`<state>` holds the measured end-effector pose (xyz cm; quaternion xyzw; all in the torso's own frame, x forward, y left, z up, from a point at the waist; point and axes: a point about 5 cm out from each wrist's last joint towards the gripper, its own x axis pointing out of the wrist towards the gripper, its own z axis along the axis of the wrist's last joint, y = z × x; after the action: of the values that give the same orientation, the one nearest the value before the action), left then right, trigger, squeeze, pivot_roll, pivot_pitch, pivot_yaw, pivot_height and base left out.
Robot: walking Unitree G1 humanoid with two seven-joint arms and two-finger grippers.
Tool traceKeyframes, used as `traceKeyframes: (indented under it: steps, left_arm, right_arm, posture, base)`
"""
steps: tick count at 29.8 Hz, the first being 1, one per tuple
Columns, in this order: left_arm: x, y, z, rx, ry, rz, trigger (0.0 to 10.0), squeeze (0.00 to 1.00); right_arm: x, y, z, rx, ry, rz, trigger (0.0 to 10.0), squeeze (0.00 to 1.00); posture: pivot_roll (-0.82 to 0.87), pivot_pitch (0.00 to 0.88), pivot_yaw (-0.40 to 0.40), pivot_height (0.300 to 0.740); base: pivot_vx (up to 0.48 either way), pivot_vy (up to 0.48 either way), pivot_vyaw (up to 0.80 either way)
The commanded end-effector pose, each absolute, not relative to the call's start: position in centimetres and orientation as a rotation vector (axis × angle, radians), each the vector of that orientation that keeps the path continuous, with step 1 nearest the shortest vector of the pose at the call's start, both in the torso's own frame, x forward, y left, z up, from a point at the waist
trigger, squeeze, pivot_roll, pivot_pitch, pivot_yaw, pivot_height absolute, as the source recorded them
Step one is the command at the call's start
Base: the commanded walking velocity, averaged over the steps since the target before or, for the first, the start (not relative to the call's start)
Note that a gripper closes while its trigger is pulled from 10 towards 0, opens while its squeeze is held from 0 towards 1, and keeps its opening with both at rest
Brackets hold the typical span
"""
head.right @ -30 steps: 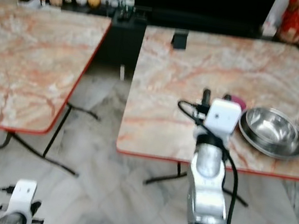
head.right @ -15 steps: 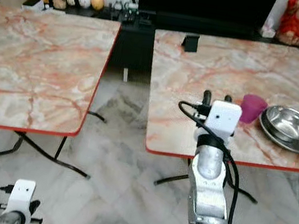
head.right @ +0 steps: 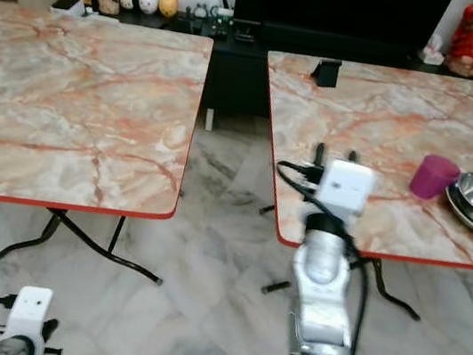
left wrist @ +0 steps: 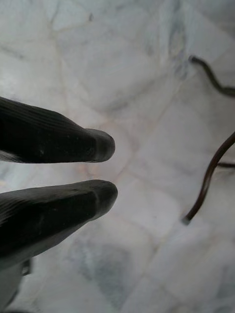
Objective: Setting the table
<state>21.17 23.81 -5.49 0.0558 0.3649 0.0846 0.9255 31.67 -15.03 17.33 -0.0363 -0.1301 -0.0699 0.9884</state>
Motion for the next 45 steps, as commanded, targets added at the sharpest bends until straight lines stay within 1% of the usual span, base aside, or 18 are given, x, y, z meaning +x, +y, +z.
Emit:
traceKeyframes:
  steps: [1, 5, 45]
  left_arm:
    - [20.51, 23.46, -6.02, 0.12, 0.778, 0.158, 10.0, 0.0]
    - [20.58, 23.43, -5.99, 0.12, 0.777, 0.158, 10.0, 0.0]
    - [20.91, 23.6, -5.73, 0.117, 0.761, 0.17, 10.0, 0.0]
  right_arm:
    - [31.62, -15.29, 17.78, -0.077, -0.284, -0.144, 10.0, 0.0]
    - [31.6, -15.45, 17.82, -0.031, -0.286, -0.155, 10.0, 0.0]
    - [31.74, -15.41, 17.88, -0.044, -0.284, -0.142, 10.0, 0.0]
  posture:
    - [-0.01, 0.0, 0.008, 0.74]
    - [-0.01, 0.0, 0.008, 0.74]
    - [0.0, 0.0, 0.007, 0.74]
  base:
    - [0.0, 0.3, 0.61]
    - [0.0, 0.299, 0.13]
    - [0.0, 0.362, 0.0]
